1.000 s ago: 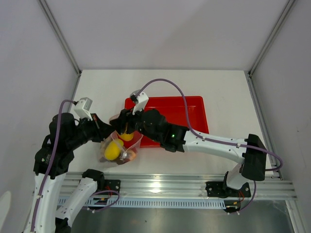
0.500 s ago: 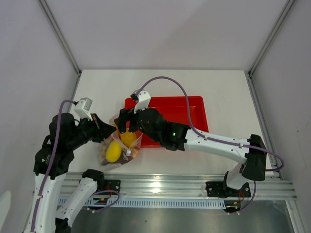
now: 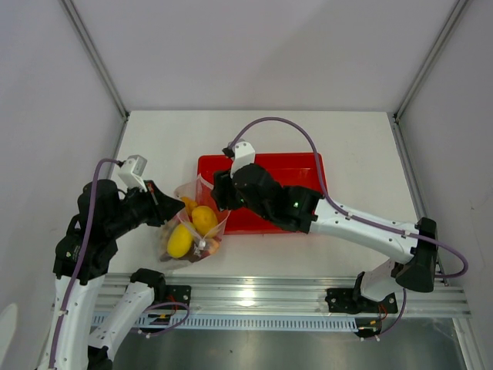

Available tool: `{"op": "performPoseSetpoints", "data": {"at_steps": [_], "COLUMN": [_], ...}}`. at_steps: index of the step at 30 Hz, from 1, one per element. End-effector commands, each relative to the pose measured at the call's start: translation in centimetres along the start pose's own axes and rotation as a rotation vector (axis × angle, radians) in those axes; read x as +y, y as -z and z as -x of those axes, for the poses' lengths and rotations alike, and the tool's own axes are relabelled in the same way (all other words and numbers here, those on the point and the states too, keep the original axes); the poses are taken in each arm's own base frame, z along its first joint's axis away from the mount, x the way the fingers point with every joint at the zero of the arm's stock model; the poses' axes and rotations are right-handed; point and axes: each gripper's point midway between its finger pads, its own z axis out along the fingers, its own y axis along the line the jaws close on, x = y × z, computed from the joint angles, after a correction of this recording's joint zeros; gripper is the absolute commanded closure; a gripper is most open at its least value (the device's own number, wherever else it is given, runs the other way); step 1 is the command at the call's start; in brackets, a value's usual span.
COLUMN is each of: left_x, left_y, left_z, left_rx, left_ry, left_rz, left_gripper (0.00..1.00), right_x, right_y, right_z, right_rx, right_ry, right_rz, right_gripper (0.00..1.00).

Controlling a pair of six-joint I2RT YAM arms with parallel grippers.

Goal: Place the food in the zip-top bag and seal the zipper
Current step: Place the fake vegetable in the zipper food storage bag, then adjust the zipper food storage bag at the center of the board.

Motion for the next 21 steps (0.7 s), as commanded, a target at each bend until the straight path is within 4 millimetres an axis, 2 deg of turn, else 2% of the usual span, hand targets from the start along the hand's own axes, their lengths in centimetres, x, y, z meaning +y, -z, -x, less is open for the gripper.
{"op": "performPoseSetpoints", "data": {"at_steps": [1, 7, 16, 20, 21], "left_x": [-1.7, -1.8, -1.6, -1.7, -1.7], "left_y": [0.6, 1.0, 1.2, 1.3, 1.3], "left_z": [1.4, 1.7, 1.5, 1.4, 1.5], "left_rx": [-0.053, -0.062, -0.065, -0.065, -0.065], "left_ry": [-0.033, -0.039, -0.035, -0.034, -0.034], "left_rz": [-0.067, -0.059, -0.053, -0.055, -0.055], "left_gripper": [0.99, 0.99, 1.00, 0.99, 0.99], "right_x": [-1.1, -0.3, -0.4, -0.5, -0.4], "right_y": [0.1, -0.4, -0.5, -0.7, -0.7], "right_z": [-0.8, -1.9, -4.1, -5.1, -5.1], "right_rx": [0.045, 0.099, 0.165, 0.187, 0.190], "right_ry": [0.008, 0.007, 0.007, 0.007, 0.010], "right_rz": [-0.007, 0.045, 0.052, 0.055, 0.059], "right_gripper": [0.41, 0.50, 0.60, 0.88, 0.91]}}
